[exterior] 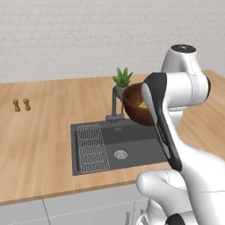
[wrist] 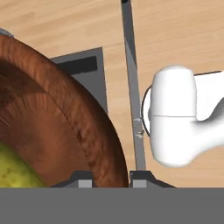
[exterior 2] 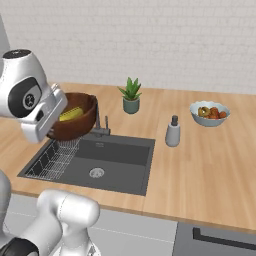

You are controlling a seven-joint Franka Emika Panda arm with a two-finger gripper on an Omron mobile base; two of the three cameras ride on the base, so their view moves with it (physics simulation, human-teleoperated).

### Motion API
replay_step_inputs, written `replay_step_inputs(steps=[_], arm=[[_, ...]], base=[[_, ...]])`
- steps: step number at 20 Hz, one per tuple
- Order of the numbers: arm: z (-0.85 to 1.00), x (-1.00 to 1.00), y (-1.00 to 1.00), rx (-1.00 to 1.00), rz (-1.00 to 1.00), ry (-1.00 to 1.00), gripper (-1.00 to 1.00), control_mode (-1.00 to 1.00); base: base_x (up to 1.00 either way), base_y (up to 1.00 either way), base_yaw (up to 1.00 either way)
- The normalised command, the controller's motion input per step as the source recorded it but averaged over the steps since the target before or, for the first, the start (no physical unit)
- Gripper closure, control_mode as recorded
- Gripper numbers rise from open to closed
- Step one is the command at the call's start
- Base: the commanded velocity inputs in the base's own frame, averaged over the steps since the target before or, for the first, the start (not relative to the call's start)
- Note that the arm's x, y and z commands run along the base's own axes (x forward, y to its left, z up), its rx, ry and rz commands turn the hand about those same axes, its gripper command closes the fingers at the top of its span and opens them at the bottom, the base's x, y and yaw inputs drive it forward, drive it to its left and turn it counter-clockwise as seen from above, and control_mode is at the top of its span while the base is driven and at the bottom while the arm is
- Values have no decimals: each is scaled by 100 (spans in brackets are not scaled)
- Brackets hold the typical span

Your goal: Pick the cucumber from the sink and place it in the bowl. Then pick the bowl and place it in the microwave. Then close the microwave door and press the start button.

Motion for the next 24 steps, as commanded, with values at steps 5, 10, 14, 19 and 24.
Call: replay_step_inputs(steps=[5,10,14,19,24], arm=[[0,0,-23,-6,-23,2,100,-100],[0,-5,-49,-1,-13,0,100,-100],[0,-18,-44,1,31,0,100,-100],[0,-10,-22,1,40,1,100,-100],[0,-16,6,-4,2,0,100,100]], base=[[0,0,0],[0,0,0],[0,0,0],[0,0,0],[-14,5,0]])
